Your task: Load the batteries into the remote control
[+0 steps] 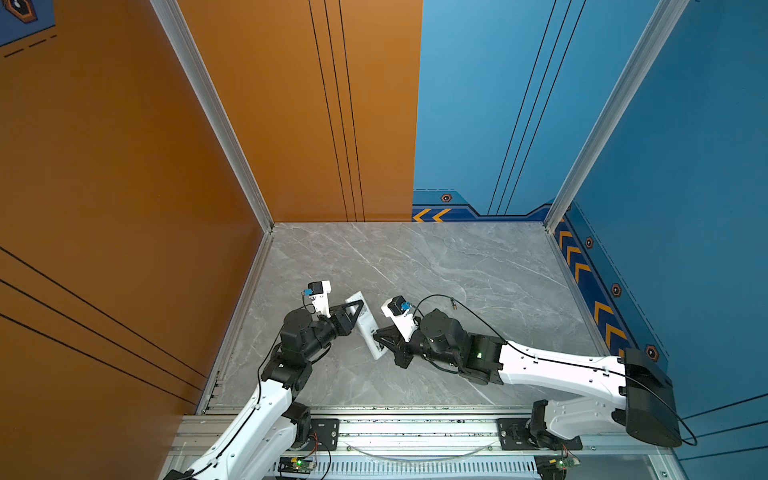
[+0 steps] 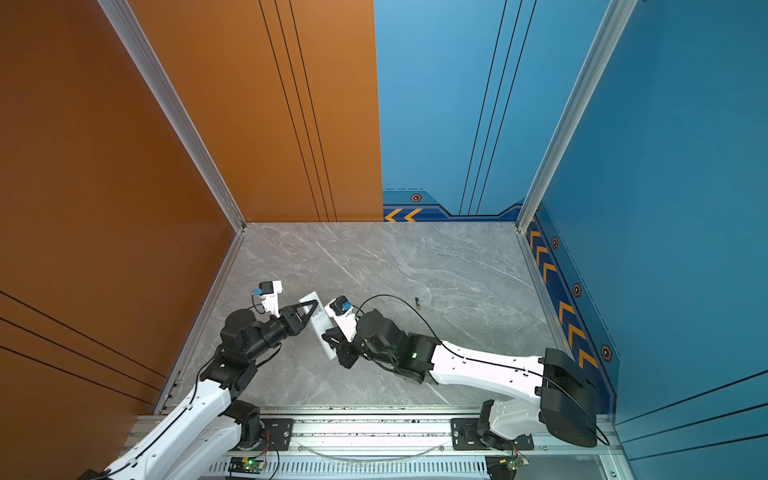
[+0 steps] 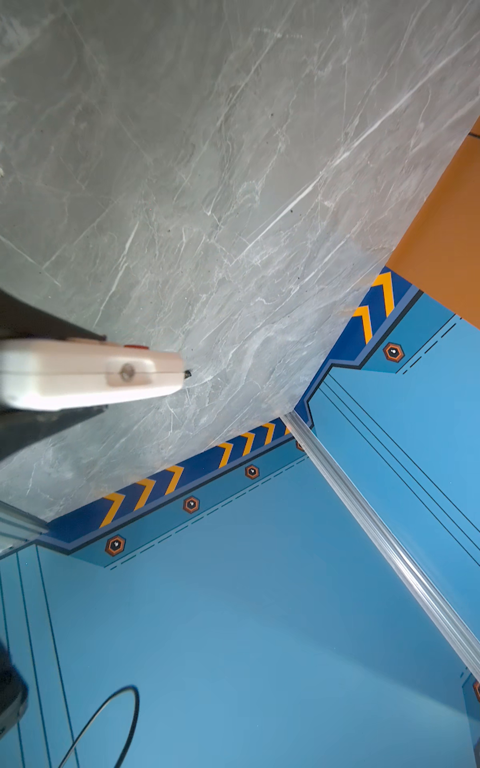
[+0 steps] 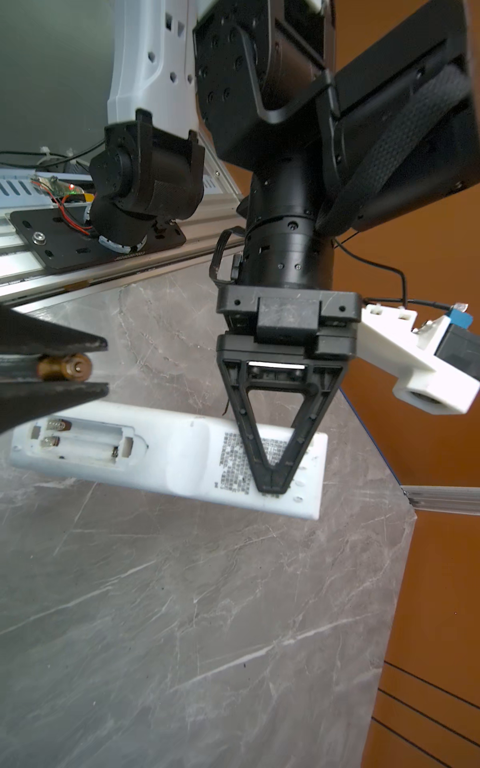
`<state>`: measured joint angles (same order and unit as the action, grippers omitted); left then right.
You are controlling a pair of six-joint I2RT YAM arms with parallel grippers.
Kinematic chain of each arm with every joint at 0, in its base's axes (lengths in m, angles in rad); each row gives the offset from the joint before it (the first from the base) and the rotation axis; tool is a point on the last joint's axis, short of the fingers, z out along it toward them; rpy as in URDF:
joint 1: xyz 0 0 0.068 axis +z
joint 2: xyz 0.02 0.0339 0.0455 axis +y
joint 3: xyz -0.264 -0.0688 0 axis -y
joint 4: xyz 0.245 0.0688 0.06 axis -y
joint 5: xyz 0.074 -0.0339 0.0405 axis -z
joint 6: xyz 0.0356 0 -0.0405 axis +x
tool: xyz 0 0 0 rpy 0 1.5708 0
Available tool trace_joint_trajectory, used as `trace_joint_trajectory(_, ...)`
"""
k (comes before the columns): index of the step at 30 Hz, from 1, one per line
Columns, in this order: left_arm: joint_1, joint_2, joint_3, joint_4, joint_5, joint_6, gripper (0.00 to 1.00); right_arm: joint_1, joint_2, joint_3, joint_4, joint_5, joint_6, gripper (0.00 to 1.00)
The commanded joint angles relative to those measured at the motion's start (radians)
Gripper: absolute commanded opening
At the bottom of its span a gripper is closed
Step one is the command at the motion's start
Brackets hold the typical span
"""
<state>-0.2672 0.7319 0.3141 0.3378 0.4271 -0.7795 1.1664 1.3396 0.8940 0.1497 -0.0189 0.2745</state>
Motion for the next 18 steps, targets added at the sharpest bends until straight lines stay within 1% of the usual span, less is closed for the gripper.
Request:
trace_joint_trajectory(1, 0.006, -0.003, -0.012, 0.106, 0.076, -0.05, 0.0, 0.004, -0.017, -0.013, -0.041, 0.052, -0.09, 0.0)
trace_joint_trajectory(8, 0.004, 0.009, -0.011, 0.183, 0.121, -0.109, 0.0, 0.005, -0.026, -0.023, -0.032, 0.078, -0.148, 0.0)
trace_joint_trajectory(18, 0.001, 0.015, -0.023, 0.257, 0.13, -0.174, 0.0, -0.002, -0.034, -0.059, 0.072, 0.127, -0.126, 0.0)
